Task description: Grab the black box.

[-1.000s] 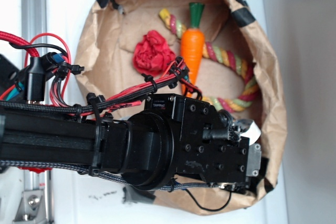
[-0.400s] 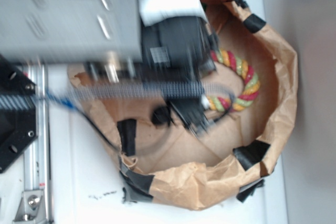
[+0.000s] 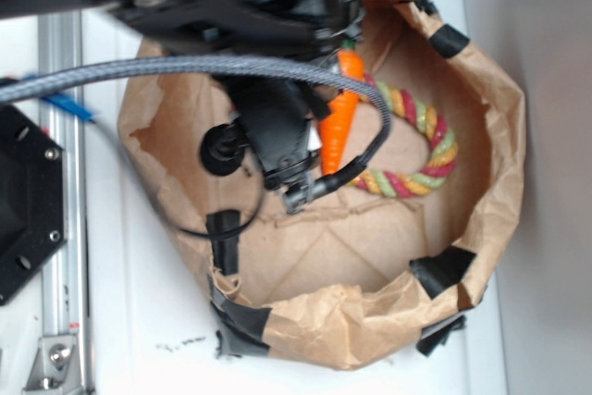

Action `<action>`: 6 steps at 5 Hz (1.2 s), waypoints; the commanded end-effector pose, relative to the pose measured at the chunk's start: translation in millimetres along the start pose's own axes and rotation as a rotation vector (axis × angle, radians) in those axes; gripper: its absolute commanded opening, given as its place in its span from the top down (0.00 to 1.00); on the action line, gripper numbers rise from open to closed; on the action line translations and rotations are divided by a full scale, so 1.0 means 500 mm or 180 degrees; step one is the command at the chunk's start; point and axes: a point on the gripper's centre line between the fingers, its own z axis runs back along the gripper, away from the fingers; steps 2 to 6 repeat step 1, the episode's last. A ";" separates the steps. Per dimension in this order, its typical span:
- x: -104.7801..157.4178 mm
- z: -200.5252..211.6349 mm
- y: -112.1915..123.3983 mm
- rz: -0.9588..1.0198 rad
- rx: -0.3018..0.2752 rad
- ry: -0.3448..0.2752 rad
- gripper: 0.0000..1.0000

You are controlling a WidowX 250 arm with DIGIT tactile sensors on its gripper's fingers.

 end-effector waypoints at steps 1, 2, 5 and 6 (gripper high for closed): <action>0.039 -0.004 -0.059 -0.0188 0.0227 -0.0142 1.00; 0.039 -0.004 -0.059 -0.0188 0.0227 -0.0142 1.00; 0.039 -0.004 -0.059 -0.0188 0.0227 -0.0142 1.00; 0.039 -0.004 -0.059 -0.0188 0.0227 -0.0142 1.00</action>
